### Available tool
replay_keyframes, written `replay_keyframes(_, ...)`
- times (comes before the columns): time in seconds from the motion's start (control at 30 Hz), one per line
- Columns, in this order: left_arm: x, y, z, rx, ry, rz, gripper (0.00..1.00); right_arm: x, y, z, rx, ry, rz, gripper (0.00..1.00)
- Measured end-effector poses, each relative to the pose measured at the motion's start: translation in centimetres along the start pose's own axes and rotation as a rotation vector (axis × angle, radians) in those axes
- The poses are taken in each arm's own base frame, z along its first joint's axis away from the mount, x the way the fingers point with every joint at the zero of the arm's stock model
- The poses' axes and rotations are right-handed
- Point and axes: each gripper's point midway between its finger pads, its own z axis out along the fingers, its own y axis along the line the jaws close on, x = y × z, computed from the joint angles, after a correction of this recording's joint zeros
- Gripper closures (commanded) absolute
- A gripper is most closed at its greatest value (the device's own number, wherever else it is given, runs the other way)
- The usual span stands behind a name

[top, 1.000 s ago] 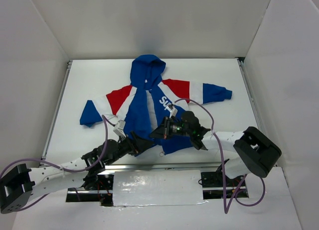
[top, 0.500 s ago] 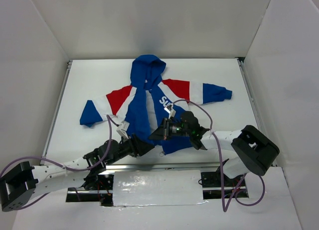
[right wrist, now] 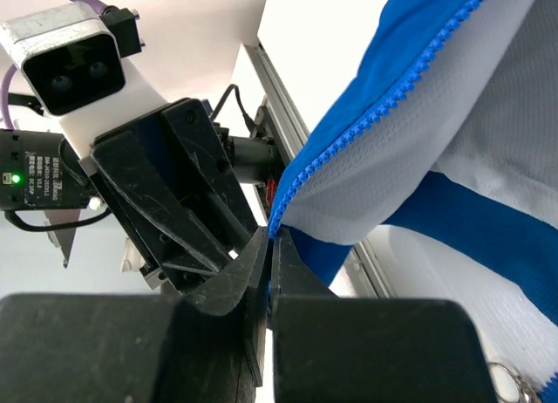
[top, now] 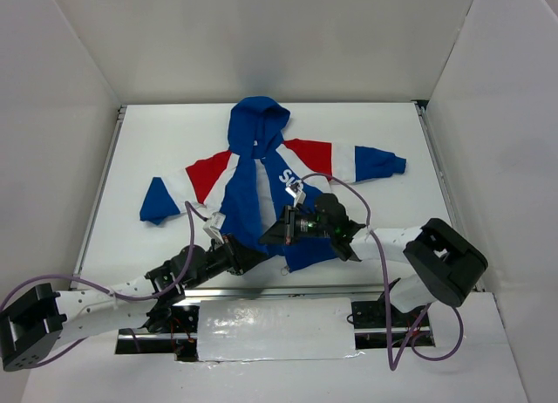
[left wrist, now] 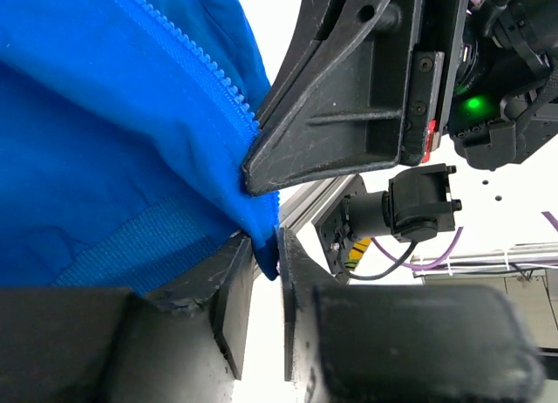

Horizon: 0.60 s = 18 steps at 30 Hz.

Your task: Zip up the jacket

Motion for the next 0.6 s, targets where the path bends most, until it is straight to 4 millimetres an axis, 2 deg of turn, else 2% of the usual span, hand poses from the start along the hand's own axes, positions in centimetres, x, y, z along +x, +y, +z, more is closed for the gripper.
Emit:
replay_keyframes(0.23, -0.05, 0.03, -0.03, 0.003, -0.002, 0.022, 0.71, -0.19, 0.19, 0.63, -0.007, 0.027, -0.003, 1.0)
replay_keyframes(0.37, 0.06, 0.24, -0.06, -0.005, 0.003, 0.024, 0.66, -0.29, 0.32, 0.76, -0.005, 0.04, -0.017, 1.0)
replay_keyframes(0.6, 0.15, 0.51, -0.26, -0.018, 0.008, 0.025, 0.64, -0.21, -0.55, 0.54, 0.025, 0.06, -0.037, 1.0)
